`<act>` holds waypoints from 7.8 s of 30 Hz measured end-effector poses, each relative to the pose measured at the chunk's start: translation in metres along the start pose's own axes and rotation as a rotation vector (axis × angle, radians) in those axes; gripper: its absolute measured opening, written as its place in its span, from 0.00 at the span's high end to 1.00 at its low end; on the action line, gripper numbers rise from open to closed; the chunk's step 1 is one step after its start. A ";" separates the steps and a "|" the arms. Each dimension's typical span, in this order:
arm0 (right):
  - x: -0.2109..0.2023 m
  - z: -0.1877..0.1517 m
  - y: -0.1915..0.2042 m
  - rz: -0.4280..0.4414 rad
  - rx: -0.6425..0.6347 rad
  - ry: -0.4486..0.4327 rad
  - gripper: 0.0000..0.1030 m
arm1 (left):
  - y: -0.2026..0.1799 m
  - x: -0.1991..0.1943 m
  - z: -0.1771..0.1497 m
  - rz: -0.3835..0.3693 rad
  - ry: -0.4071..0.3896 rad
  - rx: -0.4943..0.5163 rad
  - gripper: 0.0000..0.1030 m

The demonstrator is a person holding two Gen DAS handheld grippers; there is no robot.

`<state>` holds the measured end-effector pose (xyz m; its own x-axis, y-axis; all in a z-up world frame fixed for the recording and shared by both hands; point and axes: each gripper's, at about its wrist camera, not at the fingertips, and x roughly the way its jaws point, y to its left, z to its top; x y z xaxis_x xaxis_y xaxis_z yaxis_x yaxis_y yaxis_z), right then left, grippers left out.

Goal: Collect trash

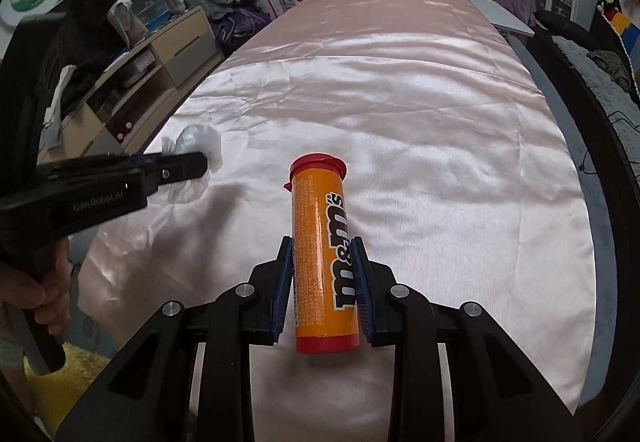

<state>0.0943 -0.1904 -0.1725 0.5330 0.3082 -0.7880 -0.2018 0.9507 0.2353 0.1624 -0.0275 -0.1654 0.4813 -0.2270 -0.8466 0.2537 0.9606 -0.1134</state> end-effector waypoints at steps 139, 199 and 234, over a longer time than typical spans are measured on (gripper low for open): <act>-0.300 -0.126 0.103 -0.376 0.008 -0.576 0.03 | -0.054 -0.325 -0.199 0.161 -0.590 0.008 0.08; -0.304 -0.120 0.106 -0.356 0.017 -0.567 0.03 | -0.058 -0.330 -0.199 0.172 -0.610 -0.007 0.08; -0.301 -0.121 0.103 -0.355 0.020 -0.566 0.03 | -0.056 -0.338 -0.195 0.210 -0.620 0.000 0.08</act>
<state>-0.1863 -0.1894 0.0195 0.9142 -0.0590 -0.4010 0.0781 0.9964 0.0316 -0.1784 0.0264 0.0260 0.9151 -0.0850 -0.3942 0.1016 0.9946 0.0216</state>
